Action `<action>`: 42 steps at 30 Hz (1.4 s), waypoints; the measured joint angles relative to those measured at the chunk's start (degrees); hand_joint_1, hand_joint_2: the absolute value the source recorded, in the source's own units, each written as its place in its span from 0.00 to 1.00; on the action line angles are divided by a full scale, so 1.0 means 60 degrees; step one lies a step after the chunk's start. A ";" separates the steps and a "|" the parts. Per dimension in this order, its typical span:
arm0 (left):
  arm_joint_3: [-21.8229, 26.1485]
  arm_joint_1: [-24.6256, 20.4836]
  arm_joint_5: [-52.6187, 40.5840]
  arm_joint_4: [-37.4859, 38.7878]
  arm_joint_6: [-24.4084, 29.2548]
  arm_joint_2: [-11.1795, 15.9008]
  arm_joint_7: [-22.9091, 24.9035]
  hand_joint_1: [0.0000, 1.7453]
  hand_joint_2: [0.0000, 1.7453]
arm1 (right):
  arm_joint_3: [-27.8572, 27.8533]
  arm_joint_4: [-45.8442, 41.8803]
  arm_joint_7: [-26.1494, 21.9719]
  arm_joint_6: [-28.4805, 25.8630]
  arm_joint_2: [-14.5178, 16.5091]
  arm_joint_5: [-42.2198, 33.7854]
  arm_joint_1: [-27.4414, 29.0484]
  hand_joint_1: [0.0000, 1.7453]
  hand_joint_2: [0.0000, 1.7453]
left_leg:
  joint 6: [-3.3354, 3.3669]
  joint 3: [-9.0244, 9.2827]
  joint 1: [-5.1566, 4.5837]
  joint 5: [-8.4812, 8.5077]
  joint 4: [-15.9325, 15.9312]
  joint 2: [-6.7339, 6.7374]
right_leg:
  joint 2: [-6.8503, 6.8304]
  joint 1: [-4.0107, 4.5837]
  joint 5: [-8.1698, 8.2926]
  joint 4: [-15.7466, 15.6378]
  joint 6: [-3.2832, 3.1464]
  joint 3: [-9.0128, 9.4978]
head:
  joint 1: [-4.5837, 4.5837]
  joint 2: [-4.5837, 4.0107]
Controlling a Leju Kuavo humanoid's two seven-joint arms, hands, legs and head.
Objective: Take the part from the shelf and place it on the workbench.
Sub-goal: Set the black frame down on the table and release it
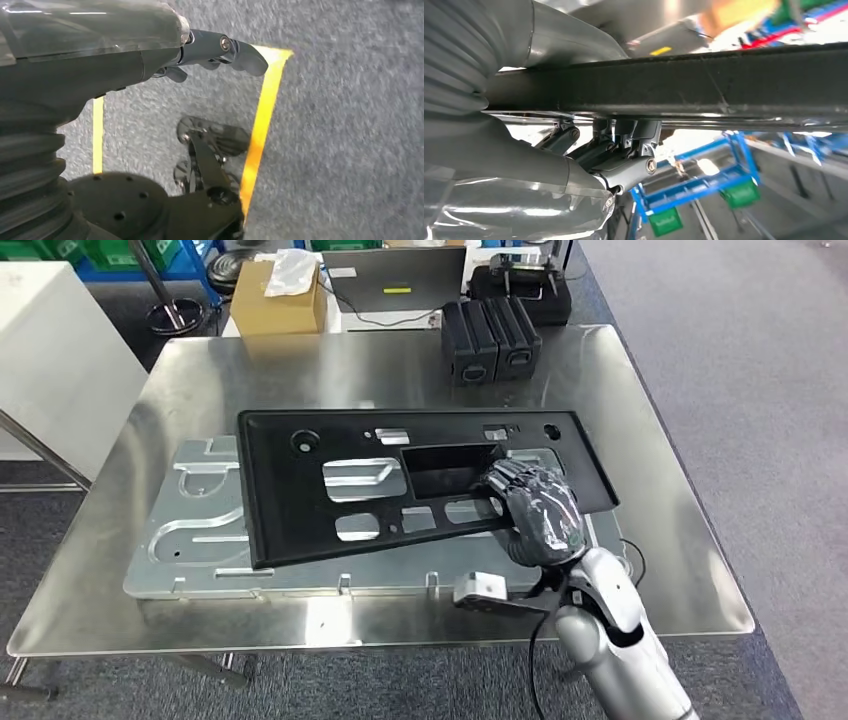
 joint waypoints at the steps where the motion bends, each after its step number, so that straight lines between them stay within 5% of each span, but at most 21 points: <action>1: 0.0006 -0.0002 -0.0001 0.0000 -0.0027 -0.0006 -0.0025 0.00 1.00 | 0.0005 0.0242 0.0155 -0.0006 -0.0002 0.0255 -0.0051 1.00 1.00 | -0.0035 -0.0328 0.0020 -0.0270 0.0635 0.0015 | -0.0016 0.0002 -0.0018 -0.0003 -0.0029 0.0020 | -0.0015 0.0000; 3: 0.0022 0.0010 0.0000 0.0000 -0.0103 -0.0010 -0.0087 0.00 1.00 | 0.0015 0.0797 0.0440 0.0043 -0.0002 0.0715 -0.0121 1.00 1.00 | -0.0095 -0.0884 0.0058 -0.0483 0.1577 0.0040 | -0.0031 0.0013 -0.0068 0.0010 -0.0050 0.0058 | -0.0014 0.0001; 4: 0.0027 0.0019 -0.0003 0.0000 -0.0141 -0.0010 -0.0118 0.00 1.00 | 0.0019 0.1069 0.0530 0.0088 -0.0002 0.0859 -0.0145 1.00 1.00 | -0.0111 -0.0940 0.0070 -0.0323 0.1567 0.0053 | -0.0031 0.0012 -0.0102 0.0020 -0.0044 0.0089 | -0.0012 0.0001; 6: 0.0032 0.0026 -0.0012 0.0000 -0.0210 -0.0008 -0.0178 0.00 1.00 | 0.0032 0.1593 0.0583 0.0202 0.0005 0.0959 -0.0227 1.00 1.00 | -0.0107 -0.0544 0.0085 0.0419 0.0520 0.0076 | -0.0022 -0.0001 -0.0202 0.0060 0.0001 0.0173 | -0.0014 -0.0001; 8: 0.0034 0.0013 -0.0027 0.0000 -0.0274 -0.0008 -0.0235 0.00 1.00 | 0.0047 0.2086 0.0533 0.0301 0.0016 0.0945 -0.0368 1.00 1.00 | -0.0052 -0.0048 0.0055 0.0870 -0.0587 0.0078 | -0.0008 0.0022 -0.0301 0.0126 0.0086 0.0200 | -0.0016 0.0001; 13: 0.0035 0.0027 -0.0153 0.0000 -0.0334 -0.0013 -0.0380 0.00 1.00 | 0.0152 0.3258 0.0407 0.0396 0.0051 0.0968 -0.0690 1.00 1.00 | 0.0209 0.0140 0.0044 0.0854 -0.1012 0.0050 | -0.0005 0.0030 -0.0454 0.0256 0.0319 0.0143 | 0.0005 0.0002; 18: 0.0032 -0.0003 -0.0267 0.0000 -0.0306 -0.0013 -0.0524 0.00 1.00 | 0.0285 0.4414 0.0313 0.0317 0.0098 0.1065 -0.0984 1.00 1.00 | 0.0400 0.0254 0.0050 0.0814 -0.1090 0.0050 | 0.0002 0.0017 -0.1427 0.2733 0.0422 -0.1181 | 0.0044 0.0000; 20: 0.0032 0.0004 -0.0287 0.0000 -0.0314 -0.0014 -0.0556 0.00 1.00 | 0.0355 0.4705 0.0305 0.0282 0.0128 0.1105 -0.1054 0.50 0.50 | 0.0398 0.0324 0.0044 0.0772 -0.1079 0.0016 | 0.0002 0.0024 -0.0983 0.2465 0.0382 -0.1159 | 0.0046 -0.0001; 22: 0.0031 0.0013 -0.0292 0.0002 -0.0325 -0.0032 -0.0579 0.00 1.00 | 0.0402 0.4919 0.0331 0.0276 0.0157 0.1124 -0.1170 0.00 0.00 | 0.0363 0.0401 0.0032 0.0729 -0.1067 -0.0022 | 0.0001 0.0068 -0.0259 0.1162 0.0256 -0.0591 | 0.0045 0.0001; 24: 0.0028 0.0012 -0.0307 0.0005 -0.0314 -0.0061 -0.0590 0.00 1.00 | 0.0425 0.5090 0.0371 0.0285 0.0213 0.1141 -0.1260 0.00 0.00 | 0.0290 0.0415 0.0011 0.0707 -0.1057 -0.0044 | -0.0005 0.0133 0.0044 0.0279 0.0148 -0.0215 | 0.0043 0.0003; 27: 0.0025 0.0021 -0.0317 0.0007 -0.0284 -0.0070 -0.0598 0.00 1.00 | 0.0471 0.5265 0.0400 0.0289 0.0336 0.1202 -0.1296 0.00 0.00 | 0.0127 0.0412 0.0013 0.0709 -0.1094 -0.0041 | 0.0001 0.0132 0.0092 0.0086 0.0075 -0.0169 | 0.0040 0.0003; 29: 0.0025 0.0025 -0.0310 0.0007 -0.0237 -0.0061 -0.0635 0.00 0.50 | 0.0503 0.5343 0.0399 0.0291 0.0419 0.1205 -0.1315 0.00 0.00 | 0.0033 0.0316 0.0008 0.0483 -0.0810 -0.0018 | -0.0018 0.0060 0.0155 -0.0028 -0.0002 -0.0106 | 0.0022 0.0003; 31: 0.0025 0.0029 -0.0290 0.0007 -0.0177 -0.0056 -0.0702 0.00 0.00 | 0.0514 0.5416 0.0350 0.0287 0.0482 0.1130 -0.1335 0.00 0.00 | -0.0042 -0.0125 0.0034 -0.0105 0.0224 0.0012 | -0.0051 0.0034 0.0174 -0.0076 -0.0051 -0.0071 | -0.0002 0.0002; 33: 0.0025 0.0054 -0.0265 0.0007 -0.0162 -0.0057 -0.0740 0.00 0.00 | 0.0515 0.5464 0.0196 0.0256 0.0523 0.0928 -0.1327 0.00 0.00 | -0.0108 -0.0660 0.0072 -0.0560 0.1379 0.0040 | -0.0063 0.0041 0.0166 -0.0061 -0.0063 -0.0076 | -0.0012 0.0001; 34: 0.0025 0.0069 -0.0250 0.0007 -0.0164 -0.0056 -0.0744 0.00 0.00 | 0.0515 0.5461 0.0077 0.0230 0.0541 0.0771 -0.1306 0.00 0.00 | -0.0134 -0.0754 0.0088 -0.0541 0.1568 0.0052 | -0.0058 0.0040 0.0158 -0.0048 -0.0061 -0.0075 | -0.0013 0.0002; 35: 0.0025 0.0079 -0.0232 0.0007 -0.0168 -0.0053 -0.0747 0.00 0.00 | 0.0515 0.5406 -0.0097 0.0208 0.0557 0.0528 -0.1268 0.00 0.00 | -0.0149 -0.0650 0.0105 -0.0326 0.1349 0.0062 | -0.0047 0.0034 0.0143 -0.0027 -0.0047 -0.0069 | -0.0015 0.0002; 38: 0.0028 0.0082 -0.0200 0.0007 -0.0182 -0.0038 -0.0765 0.00 0.00 | 0.0511 0.4923 -0.0782 0.0249 0.0583 -0.0532 -0.1096 0.00 0.00 | -0.0131 0.0241 0.0135 0.0520 -0.0487 0.0069 | -0.0007 0.0029 0.0051 0.0097 0.0059 -0.0074 | -0.0016 0.0003; 42: 0.0028 0.0095 -0.0199 0.0007 -0.0276 -0.0037 -0.0804 0.00 0.00 | 0.0495 0.3793 -0.1770 0.0490 0.0576 -0.2151 -0.0701 0.00 0.00 | 0.0093 0.0439 0.0074 0.0616 -0.0991 0.0051 | 0.0012 0.0052 0.0024 0.0142 0.0254 -0.0133 | -0.0013 0.0001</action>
